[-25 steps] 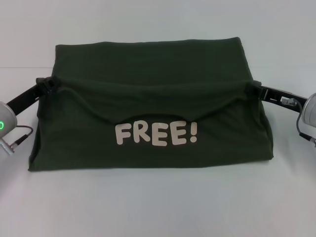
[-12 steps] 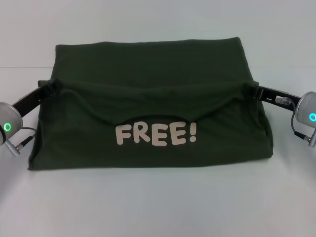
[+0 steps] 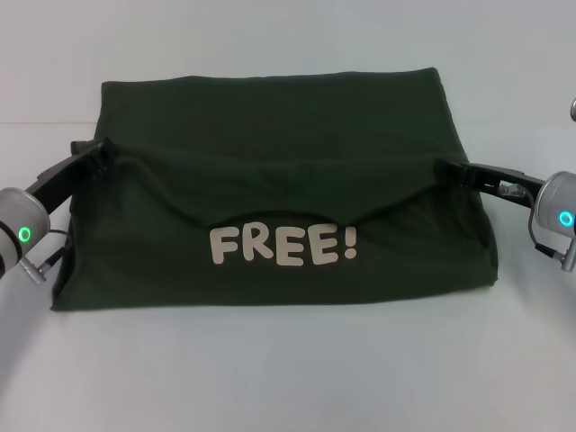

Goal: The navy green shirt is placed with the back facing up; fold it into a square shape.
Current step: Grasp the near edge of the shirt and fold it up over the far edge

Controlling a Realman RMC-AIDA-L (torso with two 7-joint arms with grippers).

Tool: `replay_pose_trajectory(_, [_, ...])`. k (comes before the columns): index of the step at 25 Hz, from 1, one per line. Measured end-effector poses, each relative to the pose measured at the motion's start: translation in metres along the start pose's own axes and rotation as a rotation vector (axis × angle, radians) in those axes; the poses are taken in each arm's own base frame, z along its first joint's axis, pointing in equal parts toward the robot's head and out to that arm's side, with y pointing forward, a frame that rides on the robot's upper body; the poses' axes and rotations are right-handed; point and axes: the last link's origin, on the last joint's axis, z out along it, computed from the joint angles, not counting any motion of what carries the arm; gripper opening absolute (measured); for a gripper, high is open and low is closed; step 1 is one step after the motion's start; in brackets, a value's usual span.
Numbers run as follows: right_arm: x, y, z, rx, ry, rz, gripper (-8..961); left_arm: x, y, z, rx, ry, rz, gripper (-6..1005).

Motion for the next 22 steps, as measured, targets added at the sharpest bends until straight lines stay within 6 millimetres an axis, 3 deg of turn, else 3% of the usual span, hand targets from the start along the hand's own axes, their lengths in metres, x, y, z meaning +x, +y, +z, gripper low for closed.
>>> replay_pose_trajectory(8, [0.003,-0.007,-0.006,0.011,-0.002,0.007,396,-0.007,-0.007,-0.001,0.056,-0.003,-0.03,144])
replay_pose_trajectory(9, [0.003,-0.008,-0.006,0.011,-0.002,0.007,437,-0.007,-0.007,-0.001,0.055,-0.004,-0.03,256])
replay_pose_trajectory(10, [0.004,-0.008,-0.007,0.011,-0.003,0.008,560,-0.007,-0.007,0.0,0.053,-0.005,-0.029,368])
replay_pose_trajectory(11, [0.004,-0.008,-0.007,0.009,-0.003,0.008,683,-0.008,-0.006,0.0,0.051,-0.008,-0.027,407])
replay_pose_trajectory(16, [0.006,-0.009,-0.008,0.005,-0.002,0.011,795,-0.009,-0.006,0.0,0.05,-0.015,-0.021,601])
replay_pose_trajectory(22, [0.007,-0.01,-0.013,-0.014,-0.005,0.013,914,-0.012,-0.008,-0.002,0.051,-0.035,0.004,742])
